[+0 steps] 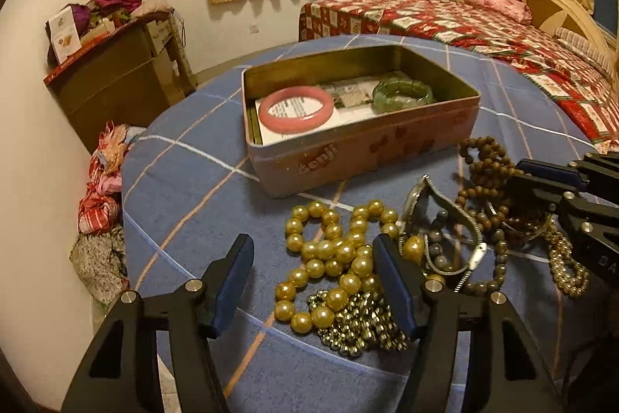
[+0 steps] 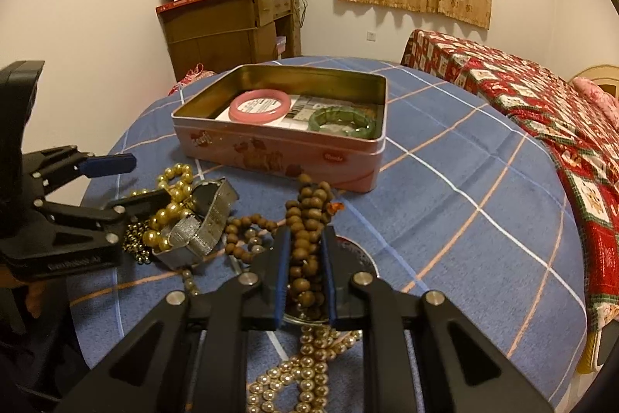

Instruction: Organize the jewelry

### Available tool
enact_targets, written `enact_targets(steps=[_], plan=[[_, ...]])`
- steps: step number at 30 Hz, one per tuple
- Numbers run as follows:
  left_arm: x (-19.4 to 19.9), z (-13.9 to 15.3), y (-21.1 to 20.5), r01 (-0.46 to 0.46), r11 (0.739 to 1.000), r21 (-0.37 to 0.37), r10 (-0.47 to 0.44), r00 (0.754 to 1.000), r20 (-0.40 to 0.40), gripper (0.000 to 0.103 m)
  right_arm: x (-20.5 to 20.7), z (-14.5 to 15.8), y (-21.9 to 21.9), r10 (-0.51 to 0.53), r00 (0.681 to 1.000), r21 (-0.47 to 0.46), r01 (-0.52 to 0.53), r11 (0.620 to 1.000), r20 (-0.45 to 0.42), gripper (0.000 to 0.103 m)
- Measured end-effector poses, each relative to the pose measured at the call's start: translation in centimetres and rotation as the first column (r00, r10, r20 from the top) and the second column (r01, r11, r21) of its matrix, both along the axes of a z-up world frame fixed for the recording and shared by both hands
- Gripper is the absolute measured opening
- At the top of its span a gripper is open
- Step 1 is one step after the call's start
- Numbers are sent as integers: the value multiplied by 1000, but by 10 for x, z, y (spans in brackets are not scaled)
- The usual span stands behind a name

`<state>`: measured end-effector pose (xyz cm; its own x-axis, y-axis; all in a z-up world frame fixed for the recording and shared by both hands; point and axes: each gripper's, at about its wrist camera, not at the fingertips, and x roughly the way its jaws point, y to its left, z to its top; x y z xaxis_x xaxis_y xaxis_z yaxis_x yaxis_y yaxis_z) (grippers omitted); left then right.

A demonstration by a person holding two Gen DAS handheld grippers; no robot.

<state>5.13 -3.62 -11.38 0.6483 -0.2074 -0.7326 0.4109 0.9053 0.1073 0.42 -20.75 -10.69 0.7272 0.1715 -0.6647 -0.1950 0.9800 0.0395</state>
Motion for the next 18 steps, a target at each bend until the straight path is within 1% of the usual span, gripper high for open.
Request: enact_targets(steps=[1,2,3,4,5,7,8,9,10,11,18], plan=[[1,0,0,2,1000,-5,-2,1000,-7,64,1,0,0,0,1000,1,0,1000,-1,18],[1,0,0,11,1000,-7,-11,1000,-9,55,2,-1,-1,0,1000,2,0,1000,-2,19],[1,1,-1,27,1000,-17,-27,1000,-14,43,2,-1,-1,0,1000,2,0,1000,-2,19],[0,1,-2,47,998,-30,-47,999,-25,36,2,-1,0,0,1000,1,0,1000,-2,19],[-2,1,-4,57,998,-28,-58,998,-26,31,2,-1,0,0,1000,0,0,1000,-2,19],[-4,2,-6,63,998,-11,-63,998,-14,31,2,-1,0,0,1000,-5,0,1000,-1,19],[-4,2,-4,64,998,-21,-64,998,-19,30,3,-1,1,1,1000,-7,-1,1000,0,19],[-4,3,-2,61,998,-32,-62,998,-20,23,2,-2,1,1,1000,-8,-1,1000,0,19],[-4,5,0,59,997,-40,-59,998,-12,4,2,-2,0,1,1000,-8,-1,1000,0,19],[-4,7,2,57,998,-40,-57,998,-13,0,2,-2,0,1,1000,-6,-1,1000,0,19],[3,6,22,16,996,-88,-20,999,-43,0,2,-2,1,0,1000,-6,0,1000,0,19]])
